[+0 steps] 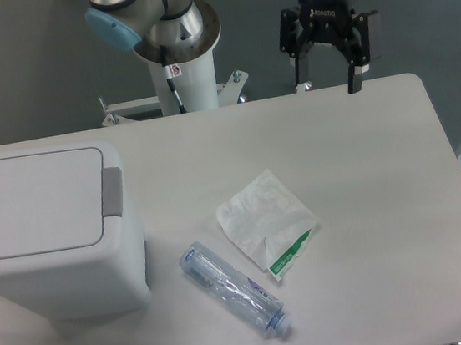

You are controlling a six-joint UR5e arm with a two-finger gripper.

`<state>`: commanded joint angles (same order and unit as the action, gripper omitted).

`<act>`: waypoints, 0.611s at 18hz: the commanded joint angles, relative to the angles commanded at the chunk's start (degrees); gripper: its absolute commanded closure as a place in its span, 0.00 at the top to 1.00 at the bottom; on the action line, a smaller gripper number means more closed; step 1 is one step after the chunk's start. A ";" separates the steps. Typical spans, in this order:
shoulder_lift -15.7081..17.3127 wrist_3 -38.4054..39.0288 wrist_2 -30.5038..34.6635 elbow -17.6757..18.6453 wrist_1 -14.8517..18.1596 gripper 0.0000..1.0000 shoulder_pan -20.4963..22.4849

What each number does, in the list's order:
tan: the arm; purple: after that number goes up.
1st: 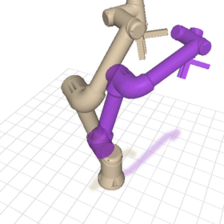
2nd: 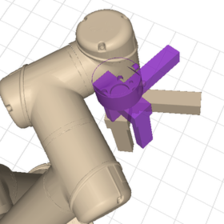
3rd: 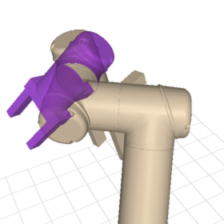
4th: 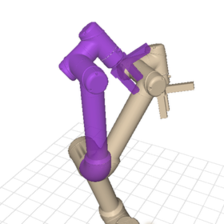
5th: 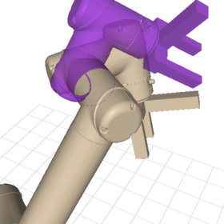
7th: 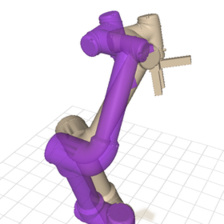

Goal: Open the trash can

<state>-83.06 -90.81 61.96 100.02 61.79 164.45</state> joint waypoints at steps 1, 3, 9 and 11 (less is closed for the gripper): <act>0.00 1.85 -0.26 -0.17 -0.09 1.00 -0.52; 0.00 5.46 -0.44 -0.26 -0.09 1.00 -2.19; -0.35 18.80 -1.76 -1.49 0.00 1.00 -6.58; -0.79 24.43 -1.93 -2.11 -0.52 1.00 -9.22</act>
<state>-83.85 -66.38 60.03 97.91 61.26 155.22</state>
